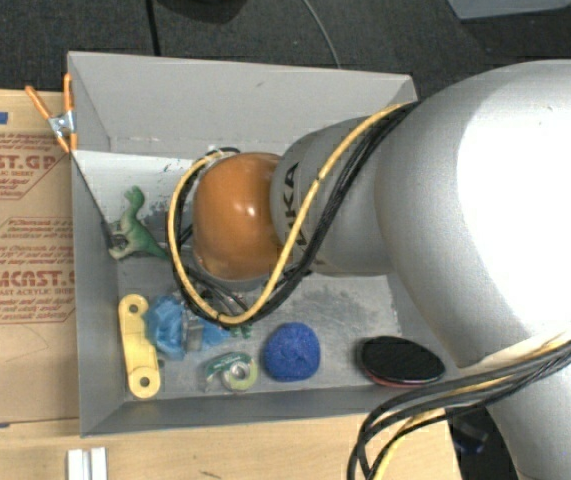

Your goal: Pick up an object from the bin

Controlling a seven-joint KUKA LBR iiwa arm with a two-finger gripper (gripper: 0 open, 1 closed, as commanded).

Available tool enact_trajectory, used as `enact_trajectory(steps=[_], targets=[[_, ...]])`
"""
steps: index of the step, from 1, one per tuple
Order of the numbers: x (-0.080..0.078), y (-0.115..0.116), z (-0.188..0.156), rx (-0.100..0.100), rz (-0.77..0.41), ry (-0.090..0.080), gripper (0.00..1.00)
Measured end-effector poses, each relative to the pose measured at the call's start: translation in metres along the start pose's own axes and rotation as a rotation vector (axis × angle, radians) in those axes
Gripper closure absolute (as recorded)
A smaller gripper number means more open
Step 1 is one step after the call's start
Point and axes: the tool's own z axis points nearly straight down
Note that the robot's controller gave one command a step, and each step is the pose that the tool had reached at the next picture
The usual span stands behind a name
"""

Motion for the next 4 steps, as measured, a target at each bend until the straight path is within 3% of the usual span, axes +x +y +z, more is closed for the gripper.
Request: enact_trajectory(steps=[1, 2, 3, 4], targets=[[0.000, 0.000, 0.000, 0.000, 0.000, 0.000, 1.00], [-0.010, 0.014, -0.057, -0.002, -0.010, -0.008, 0.00], [-0.008, 0.014, -0.054, -0.001, -0.009, -0.002, 0.00], [-0.006, 0.010, -0.041, -0.002, -0.074, -0.009, 0.00]])
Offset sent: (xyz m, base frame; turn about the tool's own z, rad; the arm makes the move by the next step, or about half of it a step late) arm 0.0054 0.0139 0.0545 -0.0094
